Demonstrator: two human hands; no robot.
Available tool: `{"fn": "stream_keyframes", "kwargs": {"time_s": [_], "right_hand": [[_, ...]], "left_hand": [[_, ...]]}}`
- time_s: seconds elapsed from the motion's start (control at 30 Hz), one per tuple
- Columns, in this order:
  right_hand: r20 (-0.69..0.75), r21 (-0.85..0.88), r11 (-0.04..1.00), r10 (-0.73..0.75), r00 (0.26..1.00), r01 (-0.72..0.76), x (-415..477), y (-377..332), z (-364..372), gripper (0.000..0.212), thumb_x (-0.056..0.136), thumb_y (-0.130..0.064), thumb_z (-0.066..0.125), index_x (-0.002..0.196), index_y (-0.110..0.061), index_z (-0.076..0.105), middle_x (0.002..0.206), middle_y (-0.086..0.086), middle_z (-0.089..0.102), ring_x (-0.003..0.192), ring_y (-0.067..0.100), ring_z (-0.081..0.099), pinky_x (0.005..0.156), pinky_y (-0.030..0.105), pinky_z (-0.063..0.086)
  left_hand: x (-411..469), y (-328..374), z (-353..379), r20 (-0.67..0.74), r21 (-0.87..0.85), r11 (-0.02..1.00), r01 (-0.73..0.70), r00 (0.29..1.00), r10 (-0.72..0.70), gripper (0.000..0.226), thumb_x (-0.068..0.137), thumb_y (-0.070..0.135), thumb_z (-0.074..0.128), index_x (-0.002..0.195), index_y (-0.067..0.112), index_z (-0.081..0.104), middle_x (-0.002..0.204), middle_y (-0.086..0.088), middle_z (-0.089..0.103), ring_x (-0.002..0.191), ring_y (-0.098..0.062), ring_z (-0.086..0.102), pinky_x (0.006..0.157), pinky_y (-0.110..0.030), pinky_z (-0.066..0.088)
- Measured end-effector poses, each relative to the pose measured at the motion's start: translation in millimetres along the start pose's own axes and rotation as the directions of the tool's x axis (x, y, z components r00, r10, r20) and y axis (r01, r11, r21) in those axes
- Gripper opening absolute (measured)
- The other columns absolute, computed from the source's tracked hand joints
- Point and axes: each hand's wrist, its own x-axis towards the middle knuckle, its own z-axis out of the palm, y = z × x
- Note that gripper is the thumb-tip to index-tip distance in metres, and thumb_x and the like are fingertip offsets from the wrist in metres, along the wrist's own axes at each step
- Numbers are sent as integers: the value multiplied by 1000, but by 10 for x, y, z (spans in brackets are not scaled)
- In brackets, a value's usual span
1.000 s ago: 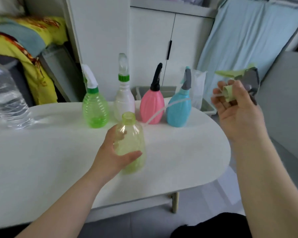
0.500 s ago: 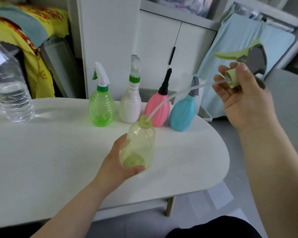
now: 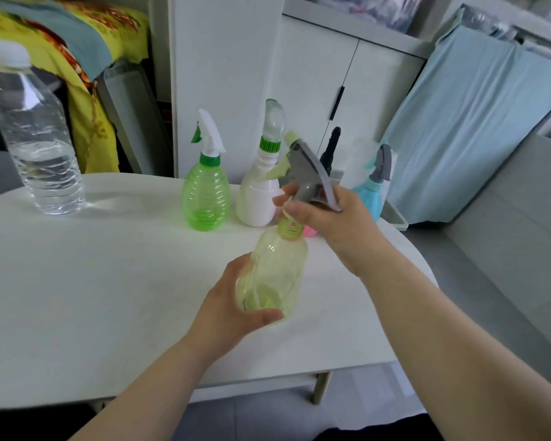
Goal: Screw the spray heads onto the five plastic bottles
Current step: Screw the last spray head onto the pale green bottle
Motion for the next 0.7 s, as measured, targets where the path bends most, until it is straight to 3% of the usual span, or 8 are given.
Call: {"fn": "stream_keyframes", "kwargs": {"time_s": [0.27, 0.4, 0.53, 0.6, 0.7], "right_hand": [[122, 33, 999, 10, 993, -14, -1, 111, -56, 6, 78, -6, 59, 82, -3, 57, 93, 7, 61, 79, 2, 67, 79, 15, 52], [178, -79, 996, -15, 984, 30, -7, 82, -71, 6, 78, -2, 60, 76, 1, 55, 92, 11, 59, 80, -1, 64, 77, 13, 51], [226, -147, 989, 28, 974, 6, 35, 8, -83, 11, 77, -3, 62, 82, 5, 58, 84, 0, 61, 75, -6, 62, 70, 9, 50], [186, -177, 984, 24, 982, 10, 26, -1, -47, 8, 75, -6, 66, 74, -4, 58, 80, -4, 61, 71, -5, 61, 71, 9, 50], [-56, -191, 979, -85, 995, 73, -51, 129, 110, 25, 73, -8, 69, 62, -20, 50, 55, -16, 54, 53, -7, 53, 58, 4, 43]], "left_hand": [[20, -8, 4, -5, 6, 1000, 16, 1000, -16, 81, 55, 27, 82, 122, 34, 36, 97, 38, 39, 99, -5, 45, 80, -23, 34], [19, -9, 7, -13, -1, 1000, 14, 1000, -14, 77, 54, 28, 81, 108, 49, 30, 95, 38, 39, 96, -4, 45, 70, -14, 33], [16, -13, 8, -25, 22, 1000, 8, 1000, -7, 80, 54, 29, 81, 119, 37, 36, 93, 38, 40, 94, -4, 44, 67, -8, 33], [11, -7, 18, -36, 38, 999, 2, 999, 0, 82, 55, 30, 81, 123, 33, 36, 92, 38, 39, 93, -3, 43, 63, -1, 33], [-3, 5, 51, -63, 53, 999, -2, 998, 6, 82, 54, 29, 81, 123, 32, 36, 91, 37, 39, 93, -2, 41, 63, -2, 30]]}}
